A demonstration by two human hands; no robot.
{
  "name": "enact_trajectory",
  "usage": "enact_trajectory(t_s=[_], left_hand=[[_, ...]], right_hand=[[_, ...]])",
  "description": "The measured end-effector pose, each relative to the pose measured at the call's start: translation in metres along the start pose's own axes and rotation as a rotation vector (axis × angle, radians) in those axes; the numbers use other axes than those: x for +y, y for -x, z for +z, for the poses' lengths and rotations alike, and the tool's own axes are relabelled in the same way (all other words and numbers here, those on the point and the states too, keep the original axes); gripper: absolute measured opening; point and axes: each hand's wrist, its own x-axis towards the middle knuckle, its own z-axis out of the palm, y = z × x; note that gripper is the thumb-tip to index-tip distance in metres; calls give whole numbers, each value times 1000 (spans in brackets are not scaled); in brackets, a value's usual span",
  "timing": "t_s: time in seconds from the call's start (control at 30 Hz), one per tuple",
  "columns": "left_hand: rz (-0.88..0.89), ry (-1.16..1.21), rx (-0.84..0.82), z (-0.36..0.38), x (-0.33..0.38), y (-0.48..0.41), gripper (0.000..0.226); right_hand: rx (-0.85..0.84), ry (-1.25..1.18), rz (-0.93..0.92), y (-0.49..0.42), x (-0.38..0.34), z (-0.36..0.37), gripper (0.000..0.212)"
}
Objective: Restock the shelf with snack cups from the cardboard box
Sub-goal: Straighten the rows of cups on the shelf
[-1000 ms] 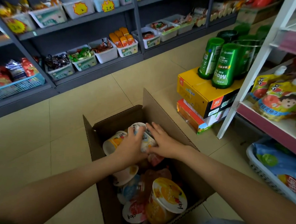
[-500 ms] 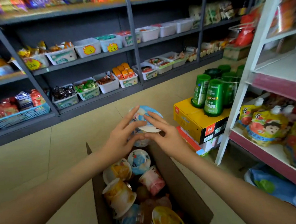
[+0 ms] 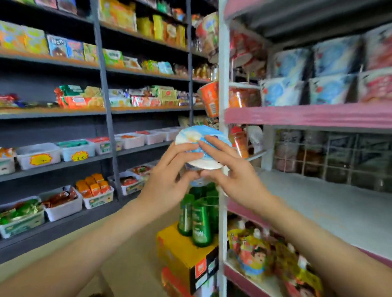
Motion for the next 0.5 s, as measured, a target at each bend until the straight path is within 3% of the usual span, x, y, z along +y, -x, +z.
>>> enact_trajectory(t_s=[0.3,0.5], left_hand=[[243,179,215,75,42,-133,30],[255,299,280,97,48,-198,29]], right_hand=[[164,304,-149,-41,-15,-145,56],[207,370,-261,-86,-12,-201,52]])
